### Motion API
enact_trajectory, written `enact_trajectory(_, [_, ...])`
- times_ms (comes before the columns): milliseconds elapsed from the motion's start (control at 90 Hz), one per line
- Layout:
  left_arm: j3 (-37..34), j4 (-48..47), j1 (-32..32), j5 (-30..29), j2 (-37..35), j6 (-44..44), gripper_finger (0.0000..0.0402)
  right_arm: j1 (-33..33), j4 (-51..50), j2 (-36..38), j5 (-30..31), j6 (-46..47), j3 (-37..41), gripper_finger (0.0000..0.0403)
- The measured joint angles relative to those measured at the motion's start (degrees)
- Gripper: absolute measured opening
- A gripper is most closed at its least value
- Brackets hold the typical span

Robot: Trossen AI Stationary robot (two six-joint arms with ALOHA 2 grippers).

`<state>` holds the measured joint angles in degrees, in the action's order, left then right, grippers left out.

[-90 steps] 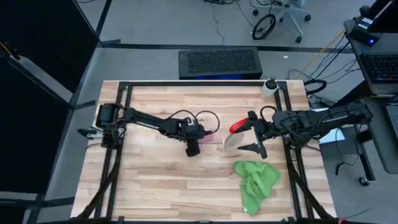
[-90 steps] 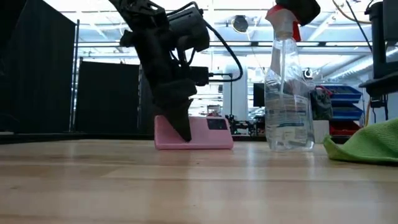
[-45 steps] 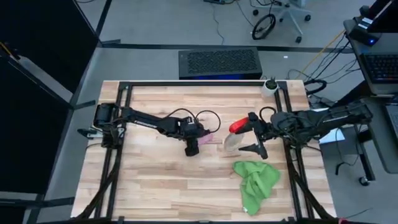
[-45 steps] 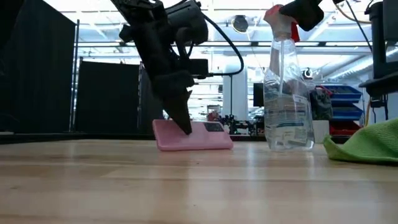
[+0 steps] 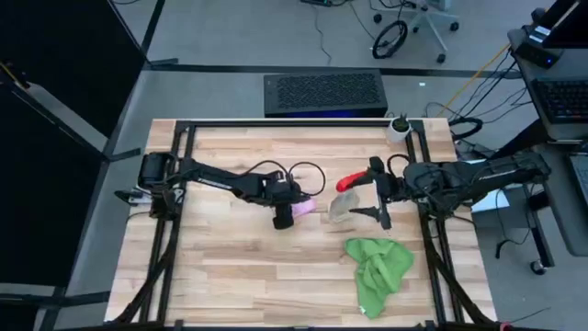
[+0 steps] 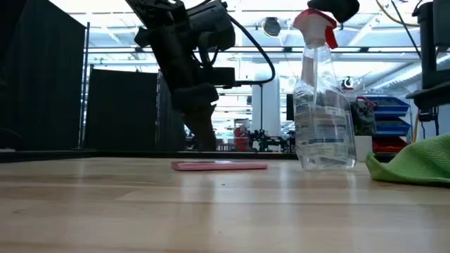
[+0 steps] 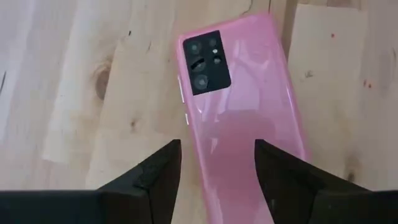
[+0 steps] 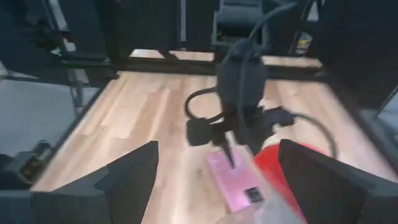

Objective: Apply microfiber cloth
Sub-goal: Spray the back of the cellphone with the cleaning bottle

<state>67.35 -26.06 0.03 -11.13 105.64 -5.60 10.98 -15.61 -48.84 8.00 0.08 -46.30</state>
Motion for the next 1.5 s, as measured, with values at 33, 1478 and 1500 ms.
enact_trajectory(33, [0.00,-0.52,-0.02,0.00,-0.57,-0.03,0.0184,0.00,-0.07,0.00,0.00,-0.35,-0.94,0.0313])
enact_trajectory(1478, [-2.71,-0.83,-8.37,0.81,-4.48,-8.64,0.0184,13.33,-16.29,-45.66,26.43,42.48,-5.79,0.0313])
enact_trajectory(1500, [-2.71,-0.82,-8.37,0.81,-4.48,-8.62,0.0184,12.60,-16.56,-45.62,26.78,42.19,-5.79,0.0313])
